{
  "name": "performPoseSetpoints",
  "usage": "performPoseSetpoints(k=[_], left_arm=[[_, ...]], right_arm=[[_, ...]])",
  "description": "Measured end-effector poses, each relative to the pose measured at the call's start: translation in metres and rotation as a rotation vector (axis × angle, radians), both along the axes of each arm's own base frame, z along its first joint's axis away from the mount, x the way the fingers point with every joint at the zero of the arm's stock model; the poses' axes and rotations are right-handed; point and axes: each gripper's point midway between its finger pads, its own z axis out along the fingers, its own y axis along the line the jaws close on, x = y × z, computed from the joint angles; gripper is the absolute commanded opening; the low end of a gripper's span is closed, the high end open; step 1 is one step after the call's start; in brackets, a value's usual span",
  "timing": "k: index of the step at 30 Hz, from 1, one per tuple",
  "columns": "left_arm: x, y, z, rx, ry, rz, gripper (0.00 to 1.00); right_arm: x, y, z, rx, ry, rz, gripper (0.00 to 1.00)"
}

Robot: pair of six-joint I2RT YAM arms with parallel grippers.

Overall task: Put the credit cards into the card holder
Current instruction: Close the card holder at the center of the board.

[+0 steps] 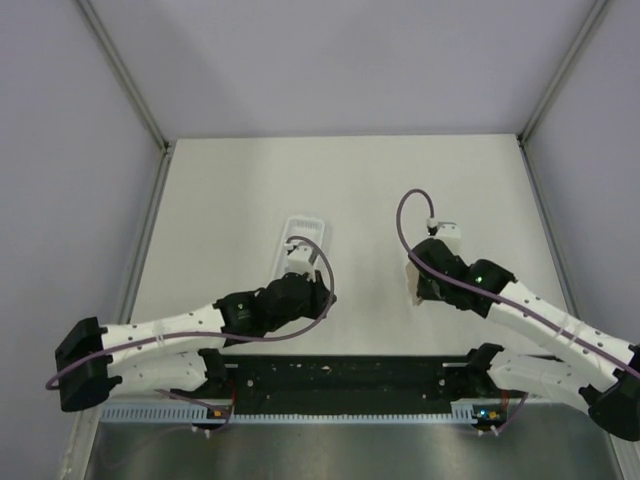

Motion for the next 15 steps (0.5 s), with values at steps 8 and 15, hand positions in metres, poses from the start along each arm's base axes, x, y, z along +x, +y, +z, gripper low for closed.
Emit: performPoseSetpoints(k=[8, 15], left_arm=[[0.009, 0.02, 0.015, -0.044, -0.04, 0.055, 0.0], [0.012, 0.033, 0.016, -0.027, -0.048, 0.098, 0.0]], right_arm=[[-0.027, 0.02, -0.04, 0.056, 0.104, 0.13, 0.0], [-0.037, 0.053, -0.049, 0.093, 0.138, 0.246, 0.34]])
